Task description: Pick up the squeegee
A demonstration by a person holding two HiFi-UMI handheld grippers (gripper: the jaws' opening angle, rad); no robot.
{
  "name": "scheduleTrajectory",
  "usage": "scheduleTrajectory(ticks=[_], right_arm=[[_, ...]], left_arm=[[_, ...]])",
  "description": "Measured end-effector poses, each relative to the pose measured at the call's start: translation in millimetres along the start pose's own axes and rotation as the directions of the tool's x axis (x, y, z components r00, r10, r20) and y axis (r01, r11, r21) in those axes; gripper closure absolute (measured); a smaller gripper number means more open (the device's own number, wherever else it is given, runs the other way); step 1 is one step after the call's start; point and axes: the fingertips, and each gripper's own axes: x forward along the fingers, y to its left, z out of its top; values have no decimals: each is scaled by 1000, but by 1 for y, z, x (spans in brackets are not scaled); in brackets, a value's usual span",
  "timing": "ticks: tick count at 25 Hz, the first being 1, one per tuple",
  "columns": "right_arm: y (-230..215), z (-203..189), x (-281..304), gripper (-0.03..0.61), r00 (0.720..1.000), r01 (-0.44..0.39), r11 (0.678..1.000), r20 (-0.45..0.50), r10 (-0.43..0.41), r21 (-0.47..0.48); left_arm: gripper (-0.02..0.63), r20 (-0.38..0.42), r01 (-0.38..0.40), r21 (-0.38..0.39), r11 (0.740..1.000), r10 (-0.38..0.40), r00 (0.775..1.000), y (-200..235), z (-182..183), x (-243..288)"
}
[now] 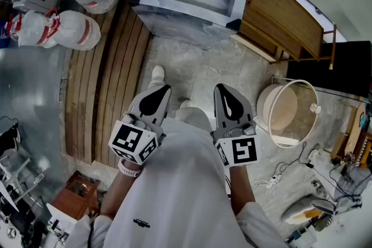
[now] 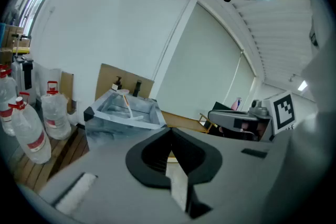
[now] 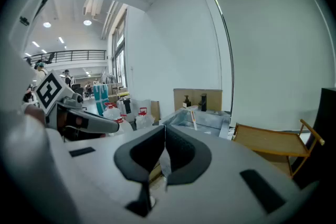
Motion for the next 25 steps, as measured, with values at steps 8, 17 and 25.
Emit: scheduleTrajectory(ticks=[8,17,25], right_arm=[[18,9,-36,571,1000,4,1000,25,-4,-2],[21,21,-49,571,994,32,997,106,-40,71],[4,26,-63,571,991,22,995,132,-35,100]], left_arm=[[609,90,-15,45,999,11,996,-24,23,-18],[609,208,-97,179,979,59,976,-25,51,-44],[609,228,-133,175,976,91,969,-41,52,-49]])
